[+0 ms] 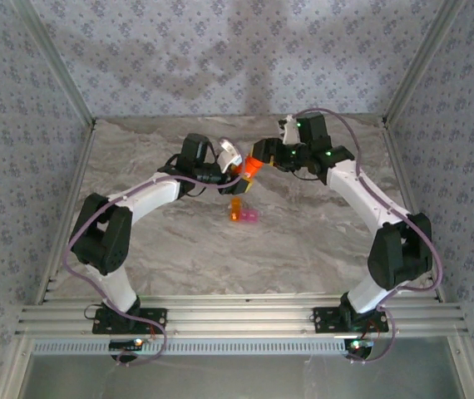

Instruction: Sort the pills into containers

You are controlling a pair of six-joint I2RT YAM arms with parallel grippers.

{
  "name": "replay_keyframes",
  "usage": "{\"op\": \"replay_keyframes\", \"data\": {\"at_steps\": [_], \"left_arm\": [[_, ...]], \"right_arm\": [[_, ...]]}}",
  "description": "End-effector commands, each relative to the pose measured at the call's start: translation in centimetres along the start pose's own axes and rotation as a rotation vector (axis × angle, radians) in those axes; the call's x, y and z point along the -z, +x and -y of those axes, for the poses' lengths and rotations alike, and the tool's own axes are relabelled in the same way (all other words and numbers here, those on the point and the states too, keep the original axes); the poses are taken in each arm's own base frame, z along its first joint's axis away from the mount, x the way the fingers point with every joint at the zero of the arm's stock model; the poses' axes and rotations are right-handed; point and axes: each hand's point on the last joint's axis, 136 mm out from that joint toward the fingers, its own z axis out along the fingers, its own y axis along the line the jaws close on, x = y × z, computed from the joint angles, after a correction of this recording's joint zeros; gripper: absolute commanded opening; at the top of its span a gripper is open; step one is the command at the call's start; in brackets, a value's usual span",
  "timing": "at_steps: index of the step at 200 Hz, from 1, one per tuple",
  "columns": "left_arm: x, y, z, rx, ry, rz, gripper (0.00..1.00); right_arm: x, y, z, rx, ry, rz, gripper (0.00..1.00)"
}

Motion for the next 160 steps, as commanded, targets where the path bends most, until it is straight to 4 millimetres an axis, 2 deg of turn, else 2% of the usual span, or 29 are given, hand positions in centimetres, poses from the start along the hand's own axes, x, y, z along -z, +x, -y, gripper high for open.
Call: {"op": "replay_keyframes", "data": {"at_steps": [1,34,53,67,94,123,160], "left_arm": [[0.5,-4.1,1.4,-0.098,0.062,0.112,0.0],[0.7,-4.2,1.6,-0.088,0.083,0.12,0.0],[0.8,-4.3,1.8,-0.087,0.093,0.122,0.0],[0.8,-4.3,2.0,-0.089,0.099,0.123,0.0],[1.0,-4.6,2.3,-0.093,0.11,0.132,0.0],[1.2,-4.8,2.5,-0.095,0.121,0.142,0.0],[1.2,-5.0,2.8,-0.096,0.14,0.148,0.0]], "right_arm": [[2.0,-0.9,-1.1,0.037,-0.023,0.023,0.66],[3.8,-1.0,-2.3,0.097,-0.067,0.043,0.78],[5.0,-1.0,-2.7,0.135,-0.097,0.052,0.79],[6.0,-1.2,-2.6,0.166,-0.092,0.068,0.79],[7.4,-2.3,-1.1,0.154,-0.071,0.112,0.78],[7.0,-3.1,0.6,0.109,-0.055,0.104,0.69],[5.1,-2.8,0.8,0.102,-0.061,0.052,0.68]]}}
